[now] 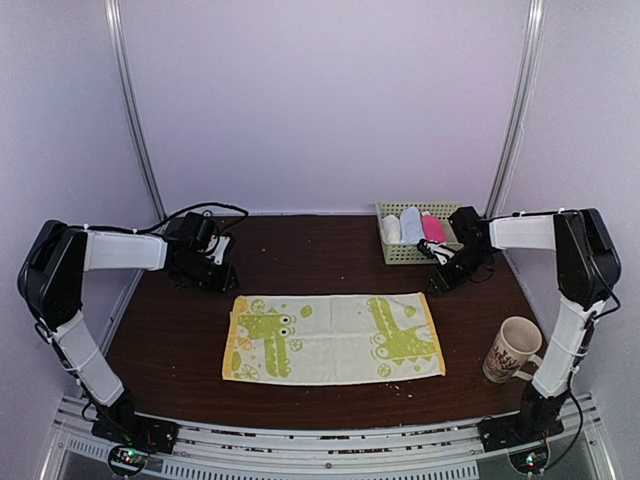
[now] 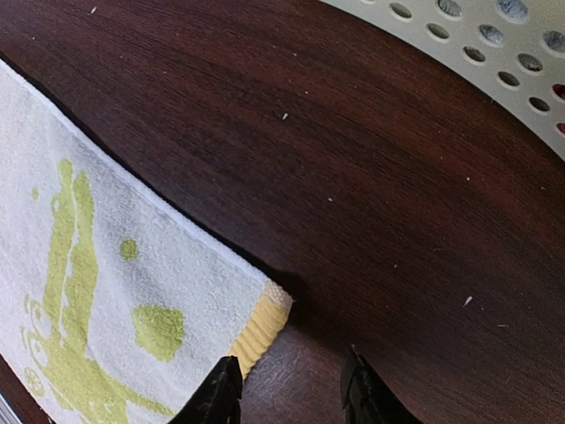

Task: Roll the towels
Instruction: Pick up the towel from the center of the board.

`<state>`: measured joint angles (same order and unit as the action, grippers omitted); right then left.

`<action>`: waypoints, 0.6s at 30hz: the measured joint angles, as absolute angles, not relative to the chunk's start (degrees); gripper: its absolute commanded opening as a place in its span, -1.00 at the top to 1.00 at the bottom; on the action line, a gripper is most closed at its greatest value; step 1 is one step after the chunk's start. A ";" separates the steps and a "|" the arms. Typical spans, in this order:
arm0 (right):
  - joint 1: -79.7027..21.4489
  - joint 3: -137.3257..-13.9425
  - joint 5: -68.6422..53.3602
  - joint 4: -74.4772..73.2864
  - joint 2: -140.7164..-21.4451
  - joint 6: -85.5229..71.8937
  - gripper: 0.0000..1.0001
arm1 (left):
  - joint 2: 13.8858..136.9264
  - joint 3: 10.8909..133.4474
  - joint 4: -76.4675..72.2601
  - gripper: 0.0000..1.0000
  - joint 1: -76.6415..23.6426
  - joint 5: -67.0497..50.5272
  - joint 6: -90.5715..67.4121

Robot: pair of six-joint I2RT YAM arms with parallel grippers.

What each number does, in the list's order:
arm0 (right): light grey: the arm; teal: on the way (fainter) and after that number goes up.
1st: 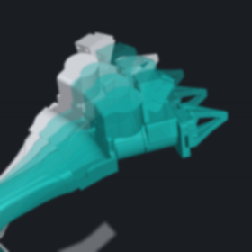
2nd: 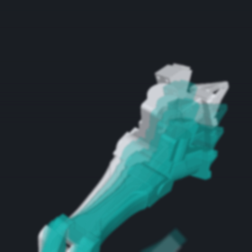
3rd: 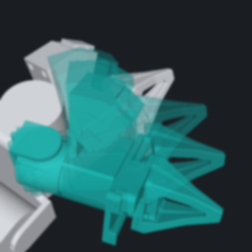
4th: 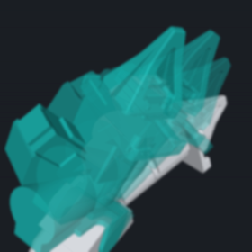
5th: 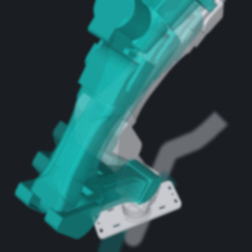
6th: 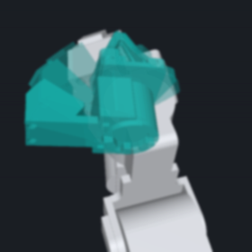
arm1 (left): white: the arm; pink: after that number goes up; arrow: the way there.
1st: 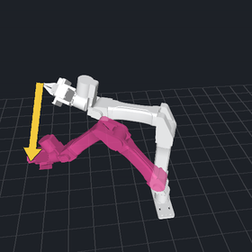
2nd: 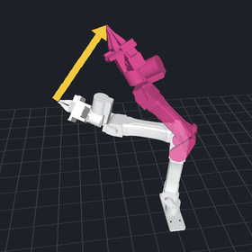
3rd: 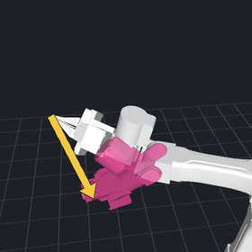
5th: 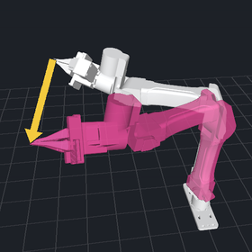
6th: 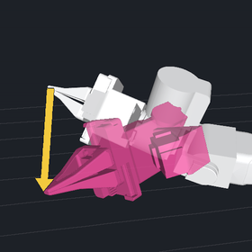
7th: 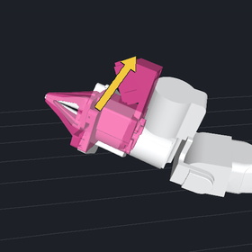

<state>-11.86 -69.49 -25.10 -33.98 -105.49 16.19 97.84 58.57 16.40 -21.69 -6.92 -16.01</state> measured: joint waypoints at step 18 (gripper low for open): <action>-11.86 -73.14 -29.02 -31.09 -112.84 14.48 0.47 | 97.93 58.57 13.78 0.24 -21.34 -12.08 -15.62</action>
<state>-11.86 -73.14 -29.02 -31.09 -112.84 14.48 97.93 58.57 13.78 -21.34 -12.08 -15.62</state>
